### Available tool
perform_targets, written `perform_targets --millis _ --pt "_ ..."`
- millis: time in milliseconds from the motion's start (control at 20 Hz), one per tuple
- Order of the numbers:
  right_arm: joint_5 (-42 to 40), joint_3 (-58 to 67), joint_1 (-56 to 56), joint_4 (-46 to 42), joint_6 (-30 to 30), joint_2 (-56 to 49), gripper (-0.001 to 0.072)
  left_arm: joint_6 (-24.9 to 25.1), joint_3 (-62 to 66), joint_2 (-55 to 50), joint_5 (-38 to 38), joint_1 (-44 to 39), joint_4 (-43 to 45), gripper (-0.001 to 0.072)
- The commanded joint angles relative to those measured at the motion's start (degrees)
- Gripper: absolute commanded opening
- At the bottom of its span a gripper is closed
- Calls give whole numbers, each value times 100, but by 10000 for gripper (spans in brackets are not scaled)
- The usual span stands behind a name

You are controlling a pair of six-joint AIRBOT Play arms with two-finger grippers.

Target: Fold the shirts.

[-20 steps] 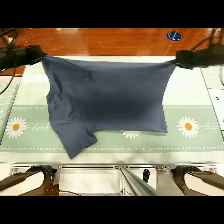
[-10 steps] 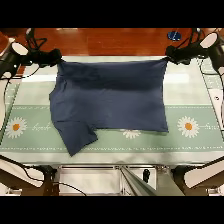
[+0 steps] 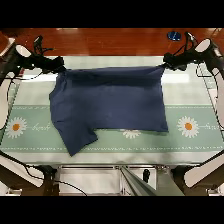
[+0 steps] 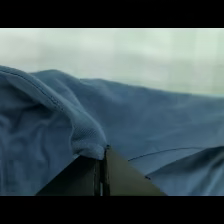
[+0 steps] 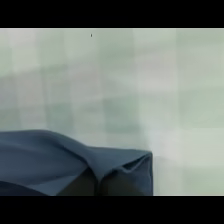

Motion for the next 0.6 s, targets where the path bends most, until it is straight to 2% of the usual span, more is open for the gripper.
perform_targets --millis 0,100,400,450,500,550 --pt "1064 9 -166 7 -326 74 23 442 2 107 -1292 199 243 17" --pt "1464 0 -153 -245 -426 17 23 459 -28 13 -1526 234 330 17" --pt "1545 -20 37 -208 -358 -343 23 396 -26 -291 -1764 101 330 17" --pt "1545 -20 55 -240 -258 -350 48 389 -26 -291 -1902 96 330 21" --pt "1550 -20 55 -271 -107 -348 240 243 -24 -291 -2103 98 339 138" --pt "1657 -17 42 -278 -35 -326 412 103 -22 -289 -2299 118 391 477"
